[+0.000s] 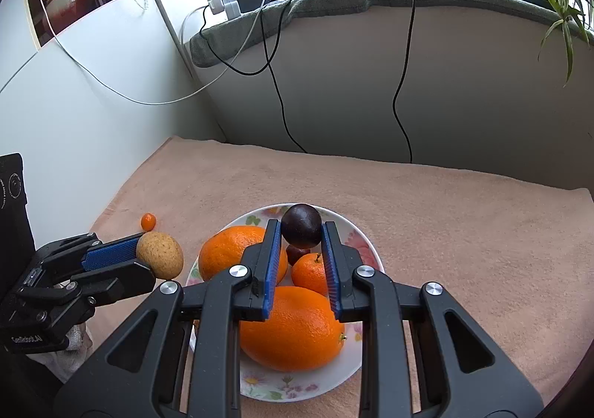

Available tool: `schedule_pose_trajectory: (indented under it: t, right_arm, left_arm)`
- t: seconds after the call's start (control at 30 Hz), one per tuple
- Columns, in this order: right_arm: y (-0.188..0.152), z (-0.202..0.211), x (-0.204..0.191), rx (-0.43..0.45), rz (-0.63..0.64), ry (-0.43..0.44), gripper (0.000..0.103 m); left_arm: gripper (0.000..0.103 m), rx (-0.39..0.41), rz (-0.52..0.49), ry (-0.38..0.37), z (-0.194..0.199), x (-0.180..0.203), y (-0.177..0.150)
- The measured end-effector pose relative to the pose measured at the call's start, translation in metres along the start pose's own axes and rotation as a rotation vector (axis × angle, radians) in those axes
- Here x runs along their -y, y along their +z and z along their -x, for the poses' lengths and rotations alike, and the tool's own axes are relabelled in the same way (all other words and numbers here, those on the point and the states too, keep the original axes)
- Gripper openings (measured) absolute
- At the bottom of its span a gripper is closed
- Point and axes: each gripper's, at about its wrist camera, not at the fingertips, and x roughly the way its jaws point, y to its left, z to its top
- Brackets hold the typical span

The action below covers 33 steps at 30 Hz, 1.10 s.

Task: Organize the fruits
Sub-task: 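Lower plum and brown fruit into the plate, opening the right tool while the left tool releases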

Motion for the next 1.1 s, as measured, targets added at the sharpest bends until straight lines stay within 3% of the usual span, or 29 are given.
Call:
schedule_pose_trajectory:
  t: [0.53, 1.03, 1.1]
  right_arm:
    - [0.004, -0.028, 0.015, -0.093, -0.054, 0.112, 0.023]
    - [0.005, -0.036, 0.024, -0.118, -0.093, 0.131, 0.024]
    - [0.005, -0.035, 0.023, -0.116, -0.091, 0.131, 0.030]
  left_arm:
    - [0.024, -0.046, -0.041, 0.010, -0.023, 0.012, 0.000]
    - [0.025, -0.057, -0.044, 0.022, -0.030, 0.010, 0.000]
    - [0.025, -0.057, -0.043, 0.023, -0.030, 0.010, 0.000]
